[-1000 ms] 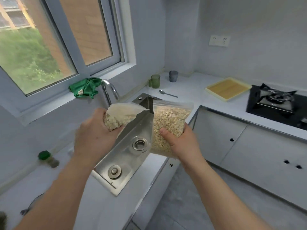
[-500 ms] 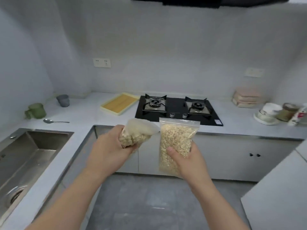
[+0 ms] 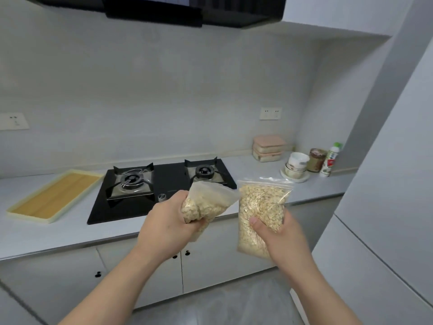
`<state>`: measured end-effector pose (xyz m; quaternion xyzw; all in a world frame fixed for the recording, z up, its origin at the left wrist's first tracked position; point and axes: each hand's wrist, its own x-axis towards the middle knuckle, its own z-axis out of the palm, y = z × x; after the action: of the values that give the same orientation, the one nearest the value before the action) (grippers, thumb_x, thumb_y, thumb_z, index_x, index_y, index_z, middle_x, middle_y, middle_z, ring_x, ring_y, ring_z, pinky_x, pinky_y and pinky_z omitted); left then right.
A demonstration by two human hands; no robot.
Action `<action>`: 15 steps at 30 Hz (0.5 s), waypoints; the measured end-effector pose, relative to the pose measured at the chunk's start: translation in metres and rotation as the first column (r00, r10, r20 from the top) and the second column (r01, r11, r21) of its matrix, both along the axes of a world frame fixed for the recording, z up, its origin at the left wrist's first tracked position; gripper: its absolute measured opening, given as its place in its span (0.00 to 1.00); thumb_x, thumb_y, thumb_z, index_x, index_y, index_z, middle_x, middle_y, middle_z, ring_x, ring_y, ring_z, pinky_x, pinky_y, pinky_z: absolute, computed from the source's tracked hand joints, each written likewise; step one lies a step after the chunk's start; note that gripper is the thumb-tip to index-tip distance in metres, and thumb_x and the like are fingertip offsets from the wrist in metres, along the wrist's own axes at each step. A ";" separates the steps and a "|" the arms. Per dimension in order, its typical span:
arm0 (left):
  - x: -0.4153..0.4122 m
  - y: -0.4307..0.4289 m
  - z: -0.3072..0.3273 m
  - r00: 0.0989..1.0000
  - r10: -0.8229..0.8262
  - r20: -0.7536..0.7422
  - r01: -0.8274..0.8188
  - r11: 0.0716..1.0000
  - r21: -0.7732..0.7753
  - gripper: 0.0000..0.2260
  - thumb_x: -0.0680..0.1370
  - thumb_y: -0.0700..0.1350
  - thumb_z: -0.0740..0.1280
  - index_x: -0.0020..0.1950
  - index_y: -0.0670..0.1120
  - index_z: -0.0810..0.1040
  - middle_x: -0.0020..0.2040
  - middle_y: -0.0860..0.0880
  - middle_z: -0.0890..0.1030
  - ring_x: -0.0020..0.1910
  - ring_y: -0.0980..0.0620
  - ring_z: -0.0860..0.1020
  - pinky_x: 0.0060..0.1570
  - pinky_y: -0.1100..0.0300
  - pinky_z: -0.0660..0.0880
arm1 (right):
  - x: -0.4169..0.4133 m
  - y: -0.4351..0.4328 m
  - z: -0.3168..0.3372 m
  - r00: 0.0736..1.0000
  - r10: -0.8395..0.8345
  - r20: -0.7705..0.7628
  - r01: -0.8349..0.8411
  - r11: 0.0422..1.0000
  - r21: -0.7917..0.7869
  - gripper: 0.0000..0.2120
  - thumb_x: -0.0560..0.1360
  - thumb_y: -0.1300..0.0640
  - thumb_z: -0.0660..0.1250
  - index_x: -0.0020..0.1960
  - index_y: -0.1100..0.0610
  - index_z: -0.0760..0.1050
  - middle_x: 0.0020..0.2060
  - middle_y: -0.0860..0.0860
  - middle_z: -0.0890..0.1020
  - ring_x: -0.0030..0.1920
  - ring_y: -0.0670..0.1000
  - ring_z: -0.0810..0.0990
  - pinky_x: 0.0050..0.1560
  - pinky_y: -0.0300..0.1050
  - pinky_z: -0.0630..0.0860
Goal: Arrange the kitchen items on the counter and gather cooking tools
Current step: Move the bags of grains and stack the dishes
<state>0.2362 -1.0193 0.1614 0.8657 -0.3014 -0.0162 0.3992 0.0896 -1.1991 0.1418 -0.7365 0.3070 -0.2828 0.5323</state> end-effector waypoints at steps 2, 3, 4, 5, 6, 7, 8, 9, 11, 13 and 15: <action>0.028 -0.042 0.002 1.000 -0.028 -0.013 0.028 1.000 0.000 0.13 0.69 0.56 0.75 0.48 0.61 0.73 0.39 0.58 0.81 0.41 0.59 0.79 0.38 0.57 0.76 | 0.021 -0.040 0.002 1.000 -0.026 0.000 0.026 1.000 0.011 0.12 0.73 0.51 0.75 0.55 0.47 0.77 0.47 0.41 0.84 0.48 0.42 0.82 0.43 0.37 0.74; 0.042 -0.065 0.004 0.999 -0.041 -0.018 0.041 0.999 -0.004 0.13 0.69 0.56 0.75 0.47 0.62 0.72 0.39 0.58 0.81 0.40 0.59 0.79 0.37 0.59 0.75 | 0.032 -0.060 0.003 0.999 -0.039 0.004 0.039 0.999 0.026 0.12 0.74 0.52 0.75 0.55 0.46 0.77 0.47 0.41 0.84 0.48 0.42 0.83 0.44 0.37 0.74; 0.052 -0.085 0.006 0.998 -0.055 -0.021 0.054 0.998 -0.009 0.13 0.69 0.56 0.75 0.45 0.63 0.71 0.39 0.58 0.81 0.40 0.59 0.79 0.35 0.61 0.73 | 0.040 -0.075 0.004 0.999 -0.048 0.004 0.048 0.998 0.039 0.12 0.74 0.52 0.75 0.55 0.46 0.77 0.47 0.42 0.85 0.49 0.42 0.83 0.44 0.37 0.75; 0.061 -0.103 0.008 0.997 -0.066 -0.026 0.066 0.998 -0.018 0.13 0.69 0.56 0.75 0.45 0.63 0.71 0.39 0.59 0.81 0.40 0.59 0.79 0.35 0.61 0.72 | 0.047 -0.090 0.005 0.999 -0.053 0.005 0.053 0.998 0.043 0.12 0.74 0.52 0.75 0.54 0.46 0.77 0.48 0.42 0.85 0.49 0.43 0.83 0.45 0.38 0.75; 0.069 -0.122 0.009 0.997 -0.076 -0.033 0.075 0.997 -0.029 0.13 0.69 0.57 0.75 0.46 0.63 0.72 0.39 0.59 0.81 0.41 0.59 0.79 0.36 0.61 0.73 | 0.054 -0.106 0.005 0.998 -0.060 0.004 0.060 0.997 0.041 0.12 0.74 0.53 0.75 0.54 0.46 0.76 0.48 0.42 0.85 0.49 0.42 0.83 0.45 0.38 0.75; 0.076 -0.140 0.009 0.996 -0.083 -0.037 0.081 0.996 -0.039 0.13 0.69 0.58 0.75 0.48 0.62 0.73 0.40 0.59 0.81 0.42 0.59 0.79 0.38 0.60 0.75 | 0.059 -0.120 0.006 0.998 -0.065 0.001 0.065 0.997 0.040 0.11 0.74 0.53 0.75 0.54 0.45 0.76 0.48 0.42 0.84 0.49 0.42 0.83 0.46 0.38 0.75; 0.084 -0.163 0.009 0.995 -0.091 -0.043 0.089 0.995 -0.050 0.14 0.69 0.60 0.75 0.50 0.61 0.75 0.41 0.60 0.81 0.44 0.59 0.79 0.41 0.57 0.77 | 0.065 -0.140 0.006 0.997 -0.075 0.003 0.075 0.996 0.041 0.12 0.74 0.53 0.75 0.54 0.45 0.76 0.48 0.42 0.84 0.49 0.42 0.83 0.46 0.38 0.76; 0.088 -0.180 0.009 0.994 -0.090 -0.055 0.088 0.995 -0.049 0.16 0.69 0.61 0.75 0.52 0.60 0.76 0.42 0.60 0.82 0.44 0.59 0.80 0.43 0.55 0.78 | 0.069 -0.155 0.008 0.996 -0.087 0.005 0.087 0.995 0.046 0.12 0.74 0.52 0.75 0.55 0.46 0.76 0.48 0.42 0.85 0.50 0.42 0.83 0.48 0.40 0.77; 0.095 -0.216 0.008 0.994 -0.093 -0.064 0.090 0.995 -0.050 0.18 0.68 0.62 0.75 0.54 0.59 0.76 0.43 0.61 0.82 0.44 0.59 0.80 0.44 0.54 0.79 | 0.075 -0.189 0.010 0.994 -0.109 0.015 0.108 0.992 0.060 0.12 0.74 0.52 0.75 0.55 0.47 0.77 0.48 0.42 0.85 0.50 0.43 0.83 0.51 0.43 0.78; 0.101 -0.245 0.006 0.994 -0.097 -0.058 0.095 0.995 -0.035 0.17 0.69 0.61 0.75 0.53 0.59 0.75 0.42 0.61 0.81 0.43 0.61 0.79 0.43 0.56 0.79 | 0.079 -0.218 0.011 0.994 -0.111 0.024 0.109 0.992 0.068 0.12 0.74 0.53 0.75 0.55 0.46 0.77 0.47 0.41 0.85 0.48 0.41 0.83 0.48 0.40 0.78; 0.104 -0.276 0.005 0.995 -0.083 -0.053 0.082 0.996 -0.026 0.16 0.69 0.59 0.76 0.52 0.58 0.75 0.41 0.60 0.81 0.41 0.62 0.79 0.41 0.59 0.78 | 0.082 -0.253 0.011 0.994 -0.099 0.036 0.096 0.993 0.074 0.12 0.74 0.52 0.75 0.55 0.45 0.77 0.46 0.40 0.85 0.48 0.40 0.83 0.47 0.39 0.77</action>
<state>0.3405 -1.2955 0.1663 0.8471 -0.3261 -0.0525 0.4163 0.1720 -1.4517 0.1532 -0.6954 0.3421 -0.3116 0.5498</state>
